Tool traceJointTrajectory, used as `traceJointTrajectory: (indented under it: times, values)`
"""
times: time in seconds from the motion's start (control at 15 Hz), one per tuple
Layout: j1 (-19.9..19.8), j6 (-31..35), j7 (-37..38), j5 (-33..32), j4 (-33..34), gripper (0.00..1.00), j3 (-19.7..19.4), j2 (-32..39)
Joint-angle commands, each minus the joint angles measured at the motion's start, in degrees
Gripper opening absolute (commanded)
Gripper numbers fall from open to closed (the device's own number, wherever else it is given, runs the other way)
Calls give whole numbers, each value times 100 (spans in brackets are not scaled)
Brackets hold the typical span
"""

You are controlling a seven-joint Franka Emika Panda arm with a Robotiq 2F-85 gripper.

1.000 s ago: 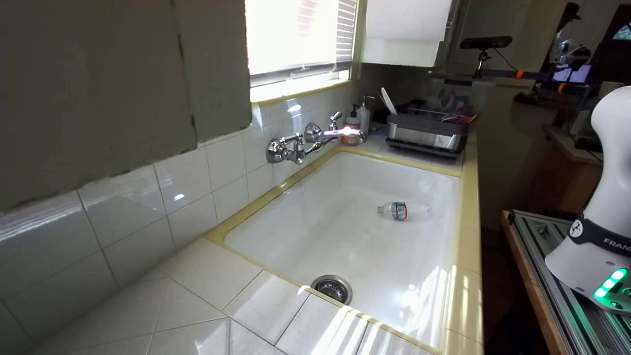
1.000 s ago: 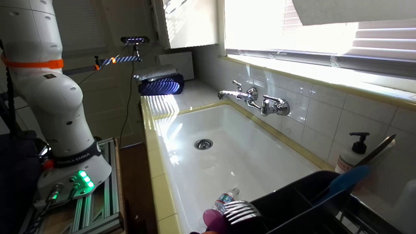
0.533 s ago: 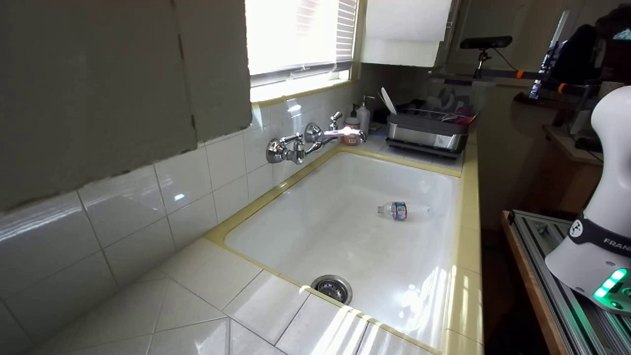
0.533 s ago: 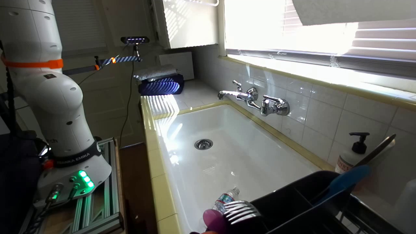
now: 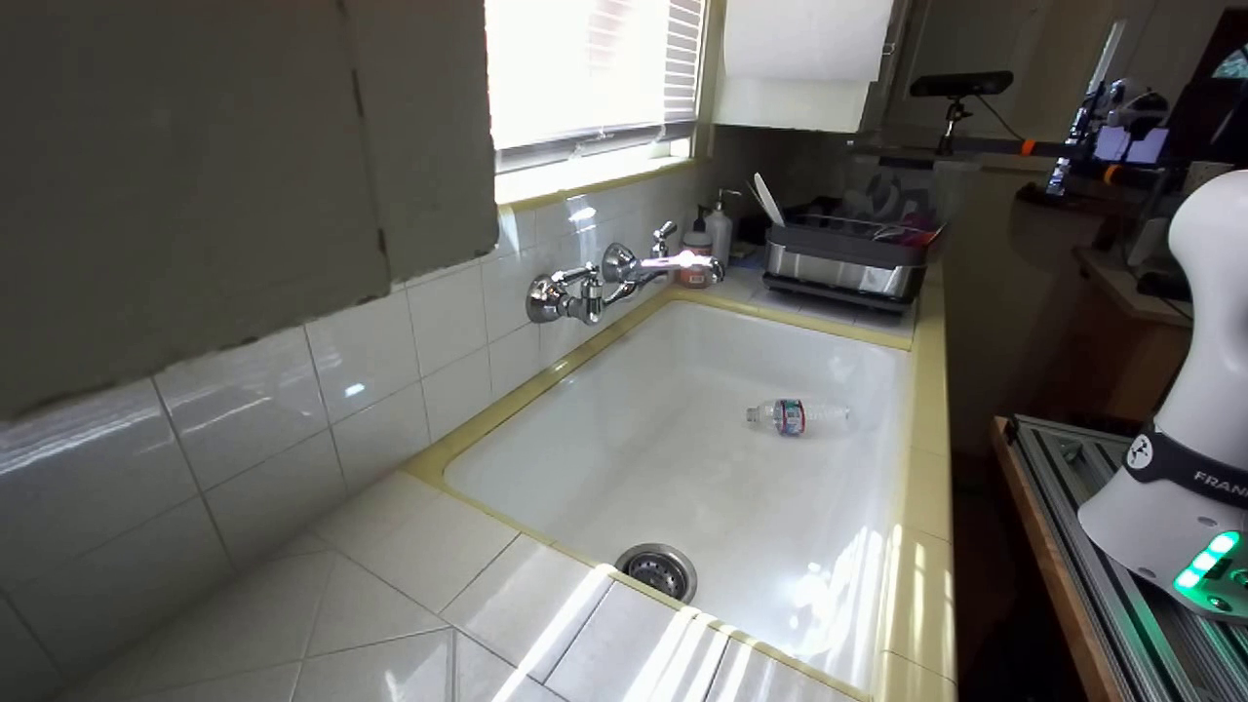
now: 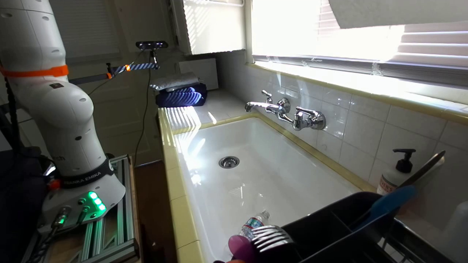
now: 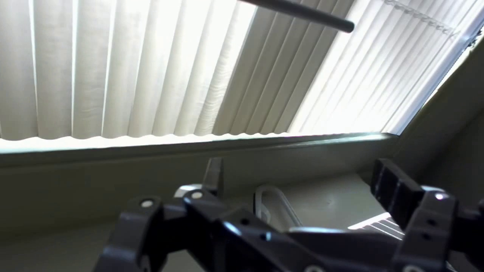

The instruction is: Hang the hanger on the side of the cabinet

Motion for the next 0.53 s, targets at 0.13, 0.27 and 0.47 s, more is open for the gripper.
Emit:
traceJointTrajectory:
  times: [0.13,0.27,0.47]
  values:
    - [213,-1499,1041,-726,-911,100,162,-789]
    - [250,-1838,1222,-508,-1209,100,246,-998]
    - [320,-2059,1535,-283,-1748,100,360,-1327]
